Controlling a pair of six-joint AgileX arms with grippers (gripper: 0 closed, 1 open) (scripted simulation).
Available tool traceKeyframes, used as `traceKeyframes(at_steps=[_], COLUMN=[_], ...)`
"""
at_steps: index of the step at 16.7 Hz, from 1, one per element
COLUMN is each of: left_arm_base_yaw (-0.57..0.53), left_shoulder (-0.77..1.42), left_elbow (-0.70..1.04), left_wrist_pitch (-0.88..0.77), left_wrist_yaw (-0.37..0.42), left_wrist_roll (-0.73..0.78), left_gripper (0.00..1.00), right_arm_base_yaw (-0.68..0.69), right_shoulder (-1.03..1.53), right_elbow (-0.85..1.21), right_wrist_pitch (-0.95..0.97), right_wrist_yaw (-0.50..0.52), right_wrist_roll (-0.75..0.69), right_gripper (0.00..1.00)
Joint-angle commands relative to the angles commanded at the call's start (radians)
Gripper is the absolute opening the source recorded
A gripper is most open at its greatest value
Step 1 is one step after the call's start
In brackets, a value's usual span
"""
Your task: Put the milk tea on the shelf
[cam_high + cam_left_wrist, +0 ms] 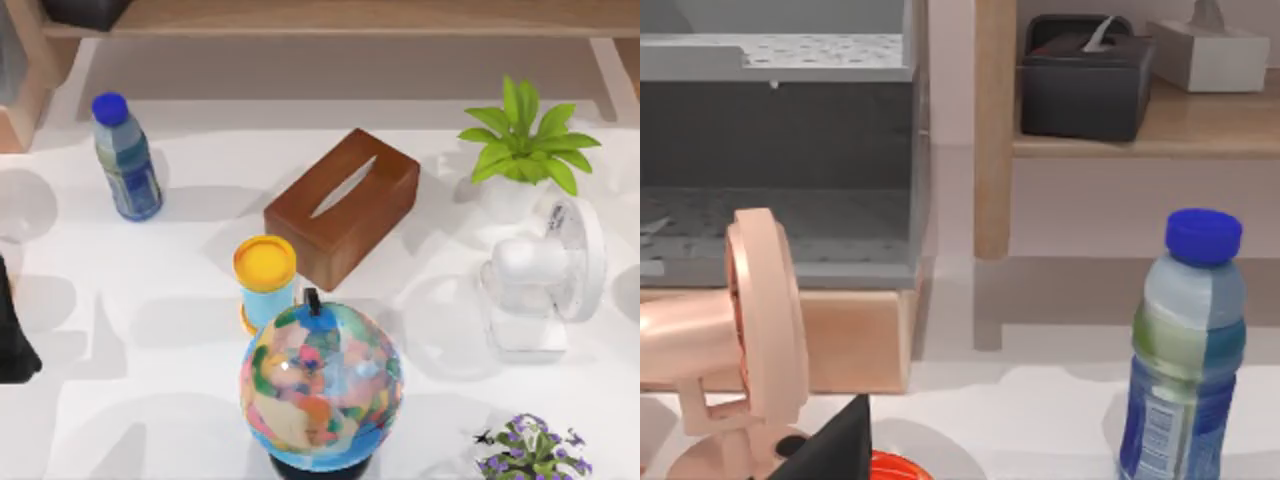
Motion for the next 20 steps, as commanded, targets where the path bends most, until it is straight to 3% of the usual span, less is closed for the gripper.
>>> traceKeyframes(at_steps=[14, 20], left_arm_base_yaw=[0.000, 0.000], left_shoulder=[0.000, 0.000], left_elbow=[0.000, 0.000], left_wrist_pitch=[0.000, 0.000], left_wrist_yaw=[0.000, 0.000], left_wrist_roll=[0.000, 0.000], left_gripper=[1.00, 1.00], right_arm_base_yaw=[0.007, 0.222], right_shoulder=[-0.066, -0.185], right_elbow=[0.008, 0.123], right_wrist_pitch=[-0.051, -0.151], right_wrist_yaw=[0.002, 0.104], right_wrist_roll=[0.003, 0.022], right_gripper=[0.00, 0.00])
